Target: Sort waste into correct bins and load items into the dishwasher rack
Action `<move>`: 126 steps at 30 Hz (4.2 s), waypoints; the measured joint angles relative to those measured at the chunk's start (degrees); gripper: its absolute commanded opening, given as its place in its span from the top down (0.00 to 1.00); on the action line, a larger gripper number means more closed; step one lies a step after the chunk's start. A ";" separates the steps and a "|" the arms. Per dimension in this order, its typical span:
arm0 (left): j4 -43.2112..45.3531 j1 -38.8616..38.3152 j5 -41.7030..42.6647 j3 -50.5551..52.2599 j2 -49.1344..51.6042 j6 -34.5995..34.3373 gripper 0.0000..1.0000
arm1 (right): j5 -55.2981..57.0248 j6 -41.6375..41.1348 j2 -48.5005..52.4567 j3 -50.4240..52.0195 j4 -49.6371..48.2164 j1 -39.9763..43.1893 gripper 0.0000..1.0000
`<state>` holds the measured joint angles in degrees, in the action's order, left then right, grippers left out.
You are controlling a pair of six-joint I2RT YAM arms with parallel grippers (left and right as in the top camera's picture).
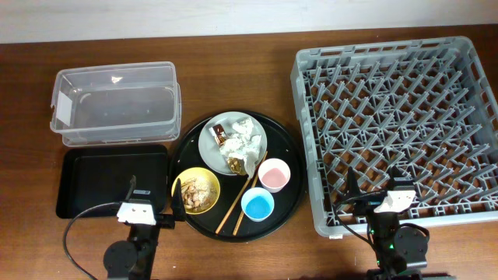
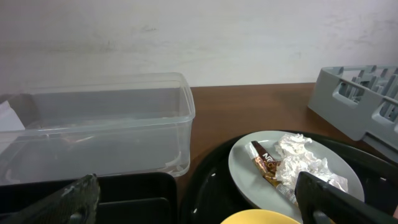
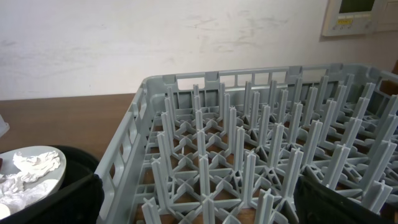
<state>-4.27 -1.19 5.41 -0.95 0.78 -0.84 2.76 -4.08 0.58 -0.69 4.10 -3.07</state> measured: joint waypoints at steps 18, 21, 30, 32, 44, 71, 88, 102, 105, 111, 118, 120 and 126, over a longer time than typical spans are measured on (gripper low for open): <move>0.00 0.00 0.00 0.00 0.00 0.00 0.01 | 0.00 0.02 0.00 0.00 0.00 0.00 0.01; 0.00 0.00 0.00 0.00 0.00 0.00 0.01 | 0.00 0.02 0.00 0.00 0.00 0.00 0.01; 0.00 0.00 0.02 0.00 0.00 0.00 0.01 | 0.00 0.02 0.00 0.00 0.00 0.00 0.01; 0.00 0.00 0.02 0.00 0.00 0.00 0.01 | 0.00 0.04 0.00 0.00 0.00 0.00 0.01; -15.30 0.00 0.46 -7.85 5.31 -4.83 0.01 | -0.87 -1.97 11.26 -15.17 22.88 -0.04 0.01; -12.57 -19.82 5.86 -55.15 99.16 -17.25 0.38 | -3.96 -2.19 51.01 -56.43 60.19 -0.02 0.01; -11.21 -1.75 -14.95 -61.11 81.94 -18.75 0.89 | -3.93 -2.14 51.01 -56.43 60.78 -0.04 0.01; -3.39 -21.03 -2.73 -61.24 95.91 -15.87 0.27 | -4.15 -2.19 51.54 -56.43 61.18 -0.02 0.01; 2.69 -24.22 -3.91 -61.20 105.31 -15.63 0.30 | -4.15 -2.19 52.98 -56.43 61.37 -0.04 0.01; 5.03 -26.01 -4.68 -61.31 111.99 -15.04 1.00 | -4.15 -2.10 53.48 -56.43 61.51 -0.02 0.01; -6.71 -13.77 -14.95 -61.51 89.81 -15.02 0.99 | -4.15 -2.19 53.55 -56.50 61.70 -0.04 0.01; -6.67 -6.29 -15.63 -61.53 89.59 -14.99 0.62 | -4.15 -2.19 53.55 -56.50 61.70 -0.04 0.01; -10.99 0.17 -16.17 -61.53 90.12 -13.68 0.43 | -4.17 -2.19 53.55 -56.50 61.70 -0.02 0.01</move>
<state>-15.27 -1.02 -10.76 -62.48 90.89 -14.52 -1.41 -6.26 54.13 -57.19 65.80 -3.09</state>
